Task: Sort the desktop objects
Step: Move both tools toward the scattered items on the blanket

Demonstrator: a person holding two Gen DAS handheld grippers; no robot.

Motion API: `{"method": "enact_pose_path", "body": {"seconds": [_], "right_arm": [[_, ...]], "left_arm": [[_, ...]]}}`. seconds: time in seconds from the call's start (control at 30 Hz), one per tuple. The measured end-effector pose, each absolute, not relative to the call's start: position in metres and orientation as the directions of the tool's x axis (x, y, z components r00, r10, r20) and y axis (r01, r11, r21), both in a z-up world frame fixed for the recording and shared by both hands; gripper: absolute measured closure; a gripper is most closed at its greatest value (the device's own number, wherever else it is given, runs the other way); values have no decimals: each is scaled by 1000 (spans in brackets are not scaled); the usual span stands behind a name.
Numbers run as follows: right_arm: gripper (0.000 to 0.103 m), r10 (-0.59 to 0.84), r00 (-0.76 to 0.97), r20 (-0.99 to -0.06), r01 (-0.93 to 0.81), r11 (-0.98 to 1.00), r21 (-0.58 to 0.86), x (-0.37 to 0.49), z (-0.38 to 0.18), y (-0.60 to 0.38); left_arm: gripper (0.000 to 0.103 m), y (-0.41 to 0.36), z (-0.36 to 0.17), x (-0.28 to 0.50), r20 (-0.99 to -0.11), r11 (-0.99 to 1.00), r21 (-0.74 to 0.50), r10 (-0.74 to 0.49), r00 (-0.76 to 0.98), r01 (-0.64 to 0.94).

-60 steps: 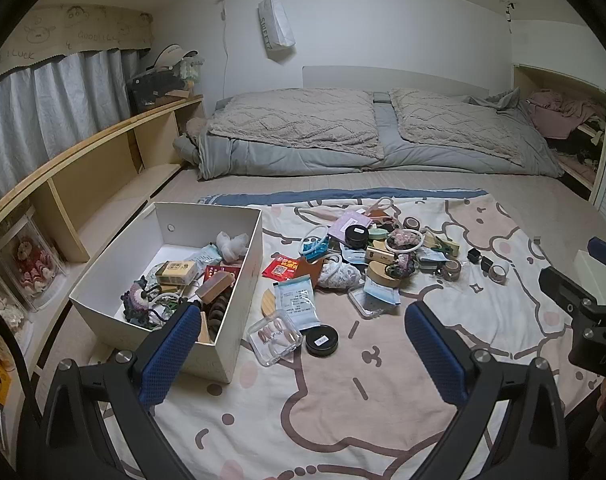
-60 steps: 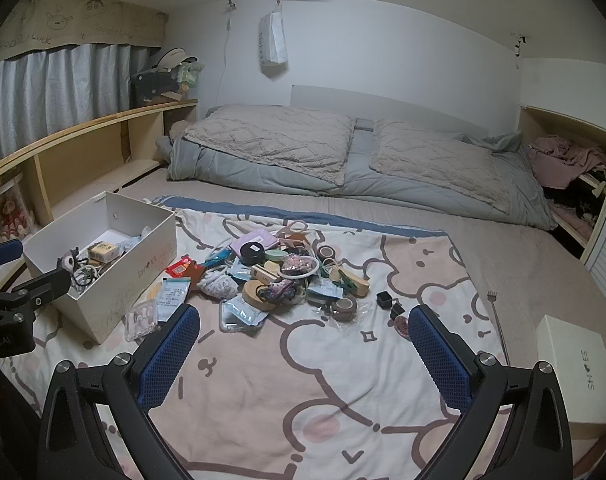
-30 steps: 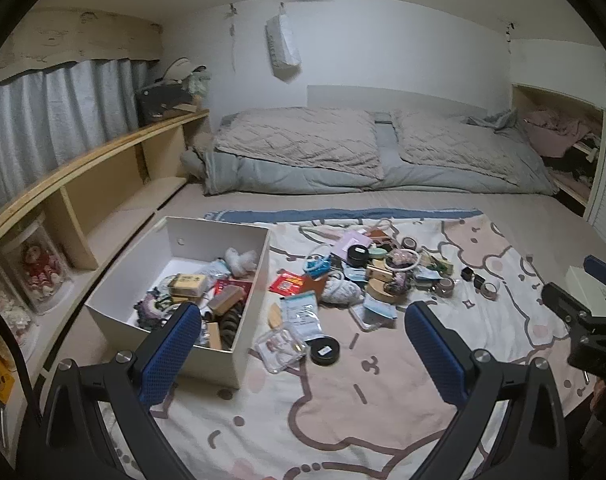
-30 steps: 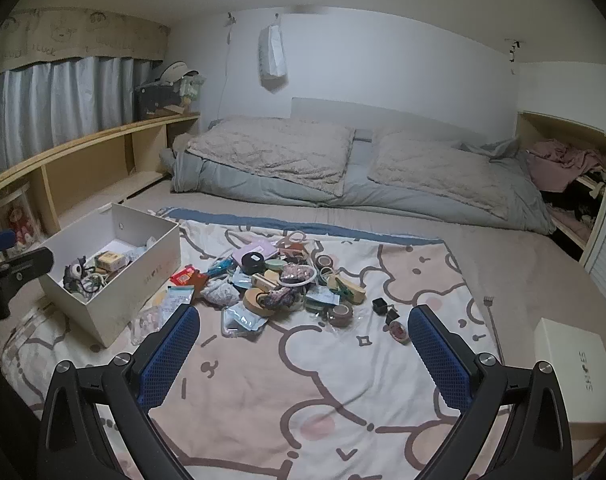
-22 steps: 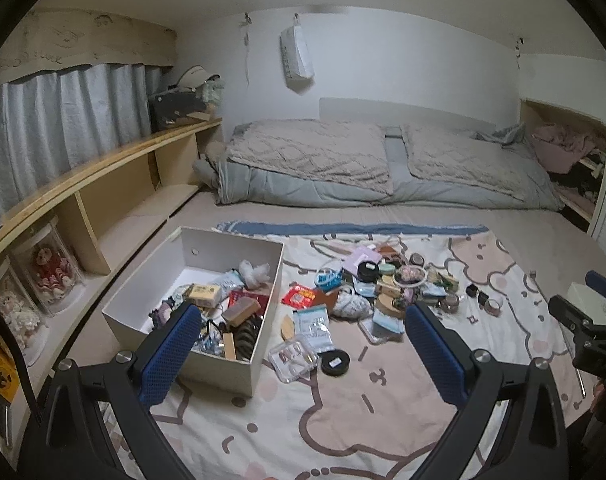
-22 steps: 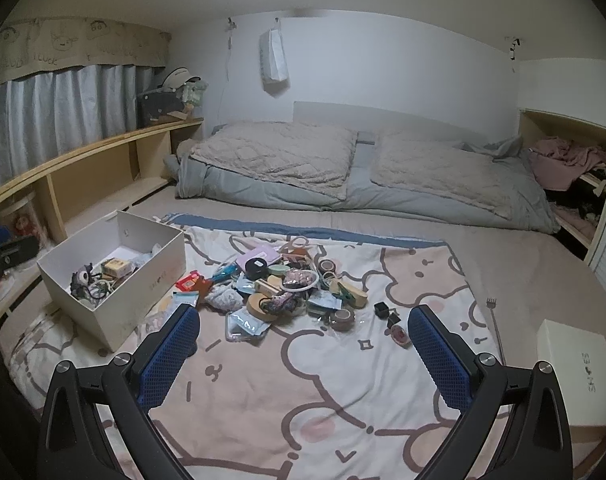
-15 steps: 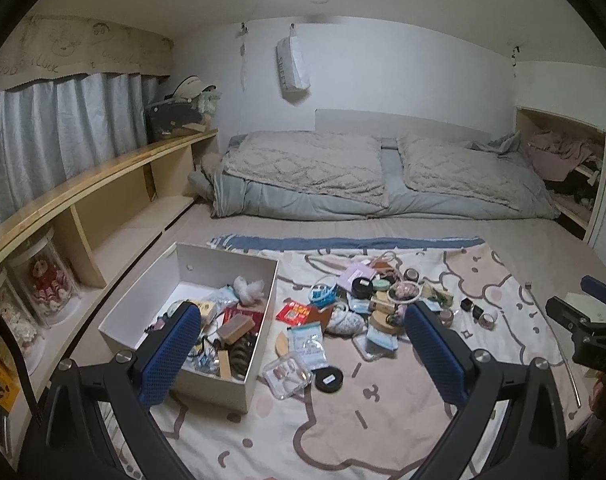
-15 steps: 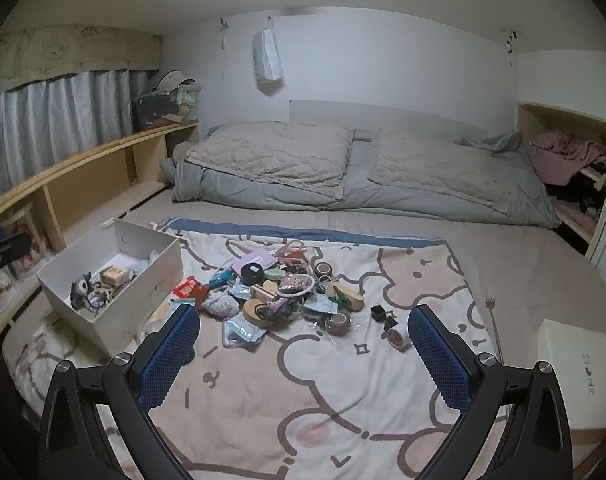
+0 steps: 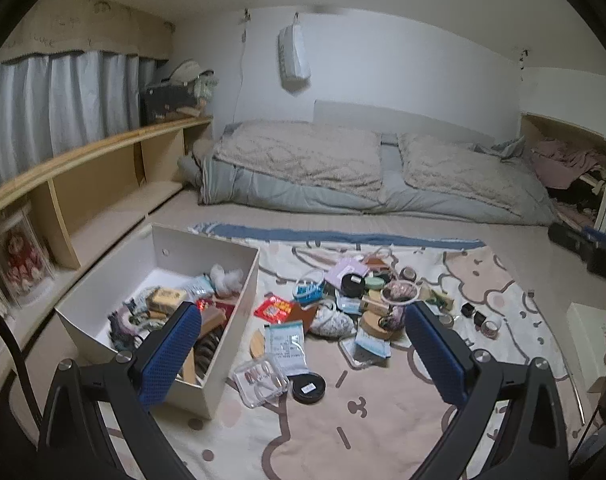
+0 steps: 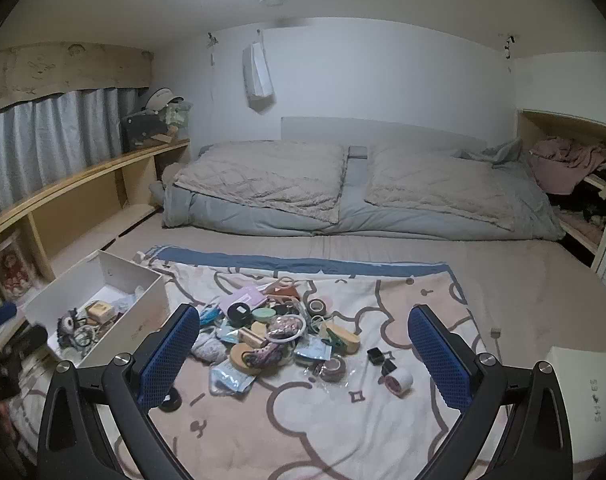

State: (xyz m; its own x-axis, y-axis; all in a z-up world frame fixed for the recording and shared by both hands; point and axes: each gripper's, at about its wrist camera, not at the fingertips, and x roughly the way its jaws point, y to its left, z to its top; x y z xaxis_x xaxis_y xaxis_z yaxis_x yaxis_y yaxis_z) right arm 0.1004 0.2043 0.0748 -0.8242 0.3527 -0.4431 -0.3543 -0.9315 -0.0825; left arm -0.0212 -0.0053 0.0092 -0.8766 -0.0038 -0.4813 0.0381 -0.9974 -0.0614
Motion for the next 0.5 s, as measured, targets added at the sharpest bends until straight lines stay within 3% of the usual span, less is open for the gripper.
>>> {"method": "enact_pose_path", "body": {"seconds": [0.5], "right_arm": [[0,499,-718,-485,-520,-848,-103,60,16,295]], "left_arm": [[0,-16,-101,-63,-649,-968,-137,-73,-757,210]]}}
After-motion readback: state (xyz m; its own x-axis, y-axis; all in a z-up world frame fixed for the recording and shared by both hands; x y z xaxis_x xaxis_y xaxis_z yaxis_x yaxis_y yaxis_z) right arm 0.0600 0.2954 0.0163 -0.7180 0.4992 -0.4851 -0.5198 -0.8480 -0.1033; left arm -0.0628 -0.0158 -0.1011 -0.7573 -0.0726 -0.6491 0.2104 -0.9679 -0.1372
